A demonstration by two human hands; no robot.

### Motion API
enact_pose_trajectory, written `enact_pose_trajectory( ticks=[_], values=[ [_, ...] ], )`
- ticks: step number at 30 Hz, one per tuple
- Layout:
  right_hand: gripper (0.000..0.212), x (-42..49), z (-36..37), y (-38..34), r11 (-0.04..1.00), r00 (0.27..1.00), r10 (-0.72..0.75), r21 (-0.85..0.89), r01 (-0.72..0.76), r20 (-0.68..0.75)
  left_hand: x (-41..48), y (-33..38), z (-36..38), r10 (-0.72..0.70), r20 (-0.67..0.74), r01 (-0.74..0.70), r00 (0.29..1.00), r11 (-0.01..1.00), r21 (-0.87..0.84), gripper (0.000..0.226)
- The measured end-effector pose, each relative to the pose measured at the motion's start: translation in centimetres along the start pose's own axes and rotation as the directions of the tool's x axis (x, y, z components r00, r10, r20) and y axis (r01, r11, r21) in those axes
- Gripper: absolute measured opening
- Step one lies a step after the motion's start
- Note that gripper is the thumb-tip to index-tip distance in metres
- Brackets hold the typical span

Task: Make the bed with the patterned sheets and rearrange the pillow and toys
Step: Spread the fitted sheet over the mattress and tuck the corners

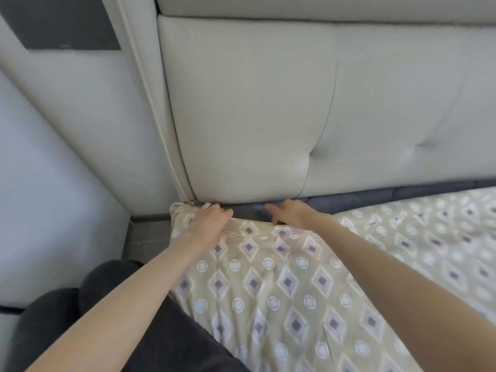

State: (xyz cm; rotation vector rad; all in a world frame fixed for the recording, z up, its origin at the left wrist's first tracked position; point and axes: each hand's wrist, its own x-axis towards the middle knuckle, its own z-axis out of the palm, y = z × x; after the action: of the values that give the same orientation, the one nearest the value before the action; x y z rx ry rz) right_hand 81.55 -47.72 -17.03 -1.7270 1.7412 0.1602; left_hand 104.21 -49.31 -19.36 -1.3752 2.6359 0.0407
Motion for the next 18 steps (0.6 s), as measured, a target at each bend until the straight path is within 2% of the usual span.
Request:
enact_pose_trajectory(
  ticks=[3, 5, 7, 9, 10, 12, 13, 16, 18],
  values=[
    [0.017, -0.1, -0.8, 0.5, 0.992, 0.997, 0.006, -0.129, 0.003, 0.072, 0.0, 0.5, -0.3, 0.035, 0.036, -0.037, 0.999, 0.997, 0.060, 0.027],
    [0.024, -0.5, -0.7, 0.2, 0.991, 0.976, 0.016, -0.132, 0.013, 0.219, -0.3, 1.1, 0.0, 0.110, 0.063, -0.117, 0.992, 0.987, 0.110, 0.035],
    [0.032, -0.6, -0.4, -0.3, 0.992, 0.952, 0.060, -0.126, -0.023, 0.302, -0.4, 1.2, 0.7, 0.168, 0.090, -0.178, 0.982, 0.976, 0.126, 0.033],
    [0.027, -0.4, -0.1, -0.7, 0.987, 0.931, 0.091, -0.159, -0.036, 0.354, -0.6, 1.0, 1.1, 0.167, 0.110, -0.170, 0.980, 0.985, 0.014, 0.030],
    [0.034, -0.2, 0.1, -0.7, 0.985, 0.924, 0.101, -0.171, -0.039, 0.368, -0.7, 0.9, 1.1, 0.134, 0.131, -0.120, 0.982, 0.987, -0.110, 0.033],
    [0.048, -0.1, 0.3, -0.6, 0.987, 0.927, 0.088, -0.161, -0.030, 0.366, -0.4, 0.3, 0.7, 0.038, 0.210, 0.038, 0.977, 0.937, -0.347, 0.045],
    [0.047, -0.2, 0.3, -0.5, 0.992, 0.936, 0.056, -0.124, -0.013, 0.347, -0.2, -0.1, 0.4, 0.003, 0.222, 0.089, 0.975, 0.911, -0.403, 0.047],
    [0.028, -0.4, -0.2, -0.5, 0.999, 0.959, -0.047, -0.010, 0.052, 0.281, 0.5, -1.0, -0.3, 0.048, 0.235, 0.056, 0.971, 0.908, -0.415, 0.025],
    [0.013, -0.4, -0.5, -0.5, 0.993, 0.982, -0.093, 0.081, 0.080, 0.163, 0.9, -1.4, -0.7, 0.105, 0.291, 0.028, 0.951, 0.908, -0.417, 0.026]
  ],
)
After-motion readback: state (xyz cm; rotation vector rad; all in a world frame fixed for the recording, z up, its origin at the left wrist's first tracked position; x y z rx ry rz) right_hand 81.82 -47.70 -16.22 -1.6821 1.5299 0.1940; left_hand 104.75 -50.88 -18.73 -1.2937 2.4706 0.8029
